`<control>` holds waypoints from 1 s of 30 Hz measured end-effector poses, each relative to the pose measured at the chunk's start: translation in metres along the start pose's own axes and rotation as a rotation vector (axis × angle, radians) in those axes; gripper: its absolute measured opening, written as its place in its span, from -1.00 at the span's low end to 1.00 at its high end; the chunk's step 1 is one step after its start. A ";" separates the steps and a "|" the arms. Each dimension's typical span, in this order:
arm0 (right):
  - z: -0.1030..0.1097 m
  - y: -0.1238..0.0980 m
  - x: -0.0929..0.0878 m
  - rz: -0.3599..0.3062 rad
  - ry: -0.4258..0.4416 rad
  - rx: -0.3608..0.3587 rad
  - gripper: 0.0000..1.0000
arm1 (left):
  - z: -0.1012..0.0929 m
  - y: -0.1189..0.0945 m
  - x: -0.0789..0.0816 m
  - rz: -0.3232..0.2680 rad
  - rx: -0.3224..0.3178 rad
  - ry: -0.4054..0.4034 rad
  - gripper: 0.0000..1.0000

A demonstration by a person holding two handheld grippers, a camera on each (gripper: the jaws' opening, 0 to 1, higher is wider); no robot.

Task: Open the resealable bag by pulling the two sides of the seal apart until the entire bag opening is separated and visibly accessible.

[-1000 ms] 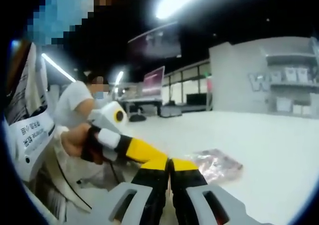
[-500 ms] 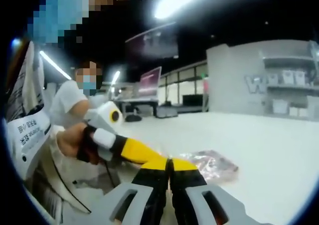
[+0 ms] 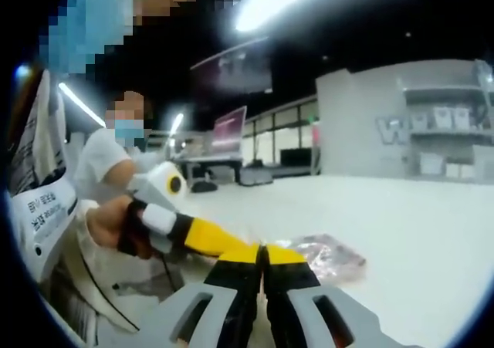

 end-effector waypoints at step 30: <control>-0.011 0.000 0.009 -0.067 -0.023 -0.091 -1.00 | 0.003 0.000 0.001 -0.014 -0.019 -0.015 -1.00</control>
Point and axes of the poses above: the point that each gripper's makers call its tool centre point, and the gripper's own axes: y roughly forward along the fingers, z roughly to its left, x roughly out of its top, the point moved 10 cm from there along -y, roughly backward along the fingers, and after that the axes turned 9 degrees about y, right-handed, at the moved point
